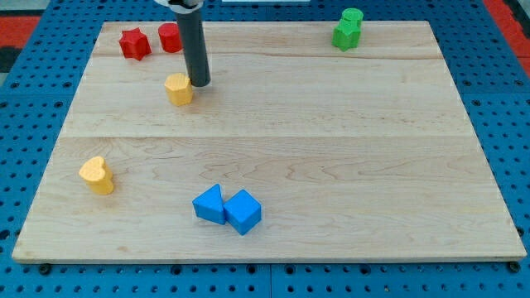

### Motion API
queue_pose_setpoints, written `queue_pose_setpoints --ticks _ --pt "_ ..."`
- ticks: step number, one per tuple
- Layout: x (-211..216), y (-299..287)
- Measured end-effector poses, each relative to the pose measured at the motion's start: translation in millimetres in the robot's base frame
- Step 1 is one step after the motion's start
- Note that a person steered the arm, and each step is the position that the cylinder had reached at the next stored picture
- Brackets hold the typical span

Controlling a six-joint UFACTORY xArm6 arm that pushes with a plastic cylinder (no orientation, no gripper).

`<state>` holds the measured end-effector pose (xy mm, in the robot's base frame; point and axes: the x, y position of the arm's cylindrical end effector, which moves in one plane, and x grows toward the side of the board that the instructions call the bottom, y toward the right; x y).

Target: Place the yellow hexagon to the left of the blue triangle

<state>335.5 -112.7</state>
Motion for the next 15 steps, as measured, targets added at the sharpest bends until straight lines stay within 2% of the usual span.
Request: queue_pose_setpoints --ticks 3,4,5,8,11,13,15 --pt "53.5 -79.9" --pt "28.3 -83.0" --pt "42.8 -116.6" --pt "122.8 -116.6" --pt "129.9 -126.4" --pt "154.0 -94.4" --pt "160.1 -116.1"
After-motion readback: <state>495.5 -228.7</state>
